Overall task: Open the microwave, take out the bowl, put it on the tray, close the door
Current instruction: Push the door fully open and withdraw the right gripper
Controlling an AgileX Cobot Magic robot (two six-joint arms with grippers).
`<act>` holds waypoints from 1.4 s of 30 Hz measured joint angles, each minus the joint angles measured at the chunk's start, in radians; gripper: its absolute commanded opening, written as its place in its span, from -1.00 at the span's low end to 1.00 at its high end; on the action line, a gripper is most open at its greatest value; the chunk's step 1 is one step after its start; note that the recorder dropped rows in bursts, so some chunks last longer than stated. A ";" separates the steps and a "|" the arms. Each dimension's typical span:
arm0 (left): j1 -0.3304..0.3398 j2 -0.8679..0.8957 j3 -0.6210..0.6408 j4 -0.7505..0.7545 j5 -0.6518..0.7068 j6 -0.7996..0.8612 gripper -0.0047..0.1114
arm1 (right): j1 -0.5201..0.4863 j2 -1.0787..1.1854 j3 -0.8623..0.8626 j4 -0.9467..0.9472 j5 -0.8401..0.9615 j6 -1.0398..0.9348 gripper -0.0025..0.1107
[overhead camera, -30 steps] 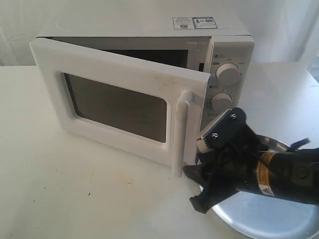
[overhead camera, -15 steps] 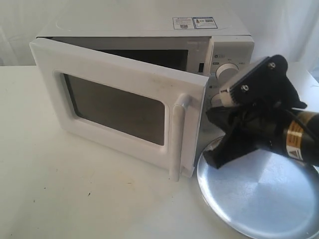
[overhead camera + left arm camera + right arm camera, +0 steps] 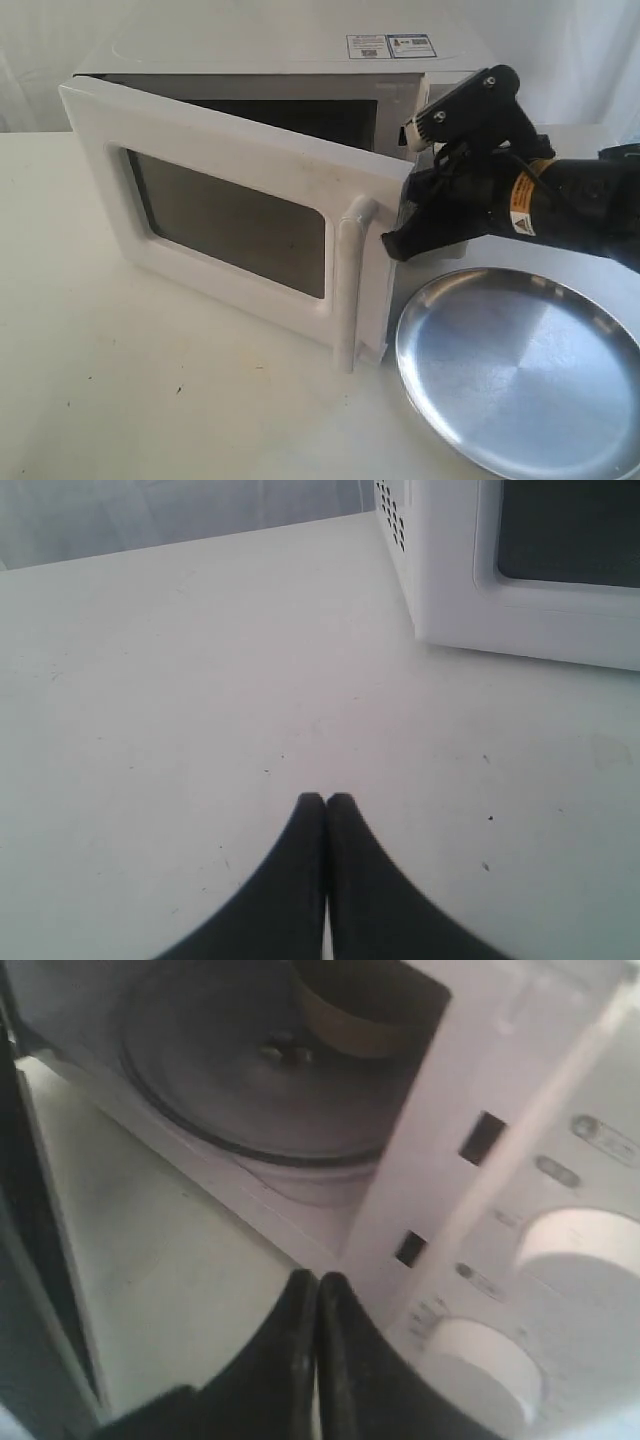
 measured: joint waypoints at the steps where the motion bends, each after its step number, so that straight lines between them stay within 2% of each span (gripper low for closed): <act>1: 0.000 0.000 0.000 0.000 0.000 0.000 -0.92 | 0.006 0.008 0.005 -0.005 -0.037 0.000 -0.96; 4: 0.000 0.000 0.000 0.000 0.000 0.000 -0.92 | 0.025 0.017 0.035 -0.075 -0.147 0.045 -0.96; 9: 0.000 0.000 0.000 0.000 0.000 0.000 -0.92 | 0.045 0.017 0.075 -0.391 -0.412 0.241 -0.96; 12: 0.000 0.000 0.000 0.000 0.000 0.000 -0.92 | 0.047 0.008 0.084 -0.455 -0.418 0.307 -0.96; 17: 0.000 0.000 0.000 0.000 0.000 0.000 -0.92 | 0.047 0.002 0.091 -0.415 -0.216 0.312 -0.96; 19: 0.000 0.000 0.000 0.000 0.000 0.000 -0.92 | 0.047 0.011 0.091 -0.381 -0.191 0.291 -0.96; 25: 0.000 0.000 0.000 0.002 0.005 0.000 -0.92 | 0.047 0.139 0.070 -0.276 -0.347 0.146 -0.96; 29: 0.000 0.000 0.000 0.002 0.003 0.000 -0.92 | 0.047 0.225 0.041 -0.207 -0.338 0.108 -0.96; 38: 0.000 0.000 0.000 0.002 0.003 0.000 -0.92 | 0.047 0.222 0.039 -0.194 -0.365 0.038 -0.96; 42: 0.000 0.000 0.000 0.002 0.001 0.000 -0.92 | 0.047 0.222 0.039 -0.145 -0.303 -0.050 -0.96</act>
